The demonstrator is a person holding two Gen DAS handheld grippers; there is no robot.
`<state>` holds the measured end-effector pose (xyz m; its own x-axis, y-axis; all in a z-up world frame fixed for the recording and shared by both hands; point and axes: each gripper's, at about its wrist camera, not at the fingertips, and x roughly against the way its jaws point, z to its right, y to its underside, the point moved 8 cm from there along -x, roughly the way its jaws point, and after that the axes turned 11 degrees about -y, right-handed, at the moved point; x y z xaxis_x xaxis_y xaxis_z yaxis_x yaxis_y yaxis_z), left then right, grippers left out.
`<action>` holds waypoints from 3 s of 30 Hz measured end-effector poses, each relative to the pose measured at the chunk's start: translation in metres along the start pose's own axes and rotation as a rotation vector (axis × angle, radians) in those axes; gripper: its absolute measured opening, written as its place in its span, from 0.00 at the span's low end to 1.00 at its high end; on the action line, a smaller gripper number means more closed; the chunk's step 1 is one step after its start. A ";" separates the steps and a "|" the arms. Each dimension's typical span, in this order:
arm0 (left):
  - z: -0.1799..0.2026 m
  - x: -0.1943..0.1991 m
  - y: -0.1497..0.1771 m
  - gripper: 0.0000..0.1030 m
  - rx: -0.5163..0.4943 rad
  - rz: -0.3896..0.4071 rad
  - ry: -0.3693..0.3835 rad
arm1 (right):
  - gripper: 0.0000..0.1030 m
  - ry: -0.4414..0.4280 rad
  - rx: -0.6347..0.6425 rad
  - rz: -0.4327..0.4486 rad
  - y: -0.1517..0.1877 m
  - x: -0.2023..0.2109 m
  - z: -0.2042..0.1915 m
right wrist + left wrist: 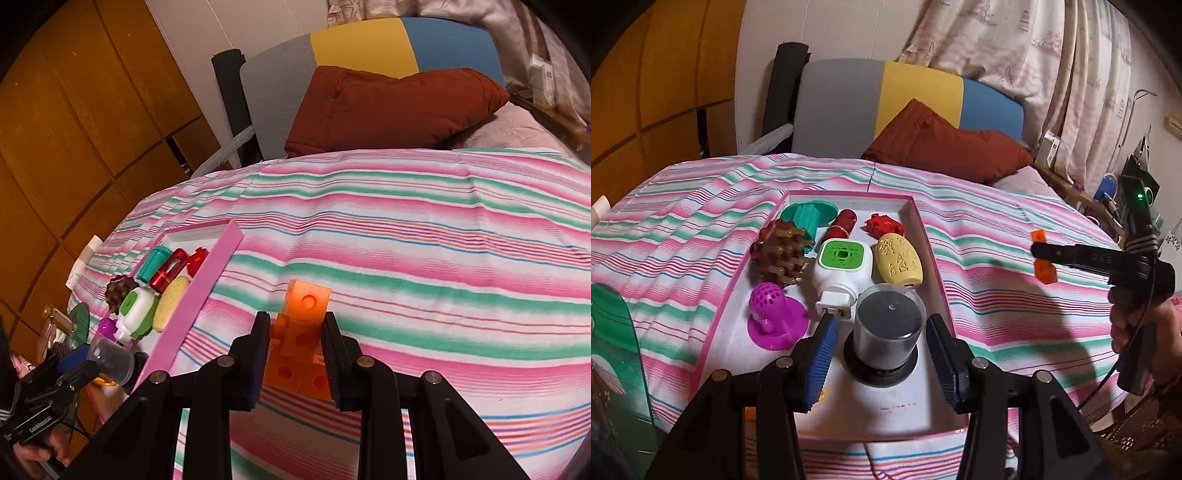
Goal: Organize rigid objects
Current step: 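Lower the black cup into the tray and open the left tool, then lower the orange blocks into the tray and open the right tool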
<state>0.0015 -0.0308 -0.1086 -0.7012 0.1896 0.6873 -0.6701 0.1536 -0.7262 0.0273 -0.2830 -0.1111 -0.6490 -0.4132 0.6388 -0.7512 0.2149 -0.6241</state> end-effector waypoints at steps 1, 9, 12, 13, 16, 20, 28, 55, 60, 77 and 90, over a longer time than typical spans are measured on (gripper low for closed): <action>0.000 0.002 0.001 0.49 -0.003 0.006 0.001 | 0.27 -0.005 0.003 -0.005 0.001 -0.002 -0.003; -0.003 0.008 0.004 0.49 -0.006 0.026 0.039 | 0.27 -0.071 -0.004 -0.033 0.004 -0.025 -0.038; -0.009 0.011 0.003 0.49 0.002 0.039 0.039 | 0.27 -0.083 0.015 -0.041 0.000 -0.032 -0.053; -0.010 0.011 0.003 0.49 0.003 0.042 0.036 | 0.27 -0.087 0.022 -0.043 -0.002 -0.034 -0.058; -0.017 0.011 0.003 0.49 0.011 0.044 0.027 | 0.27 -0.092 0.045 -0.046 -0.008 -0.040 -0.073; -0.026 0.012 0.004 0.49 0.036 0.042 0.022 | 0.27 -0.081 0.091 -0.048 -0.016 -0.047 -0.092; -0.038 0.012 0.005 0.49 0.062 0.042 0.012 | 0.27 -0.094 0.161 -0.058 -0.029 -0.062 -0.126; -0.072 0.017 -0.001 0.49 0.157 0.045 0.003 | 0.27 -0.058 0.227 -0.130 -0.053 -0.123 -0.155; -0.073 0.018 0.001 0.49 0.158 0.040 0.011 | 0.27 -0.050 0.159 -0.158 -0.059 -0.141 -0.142; -0.077 0.021 -0.001 0.49 0.167 0.044 0.015 | 0.28 0.053 0.080 -0.210 -0.072 -0.188 -0.117; -0.071 0.017 -0.005 0.49 0.161 0.042 0.024 | 0.32 0.018 0.096 -0.193 -0.060 -0.159 -0.116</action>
<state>0.0104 0.0401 -0.0949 -0.7250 0.2156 0.6542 -0.6718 -0.0119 -0.7406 0.1612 -0.1281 -0.1230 -0.4968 -0.4227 0.7580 -0.8474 0.0476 -0.5289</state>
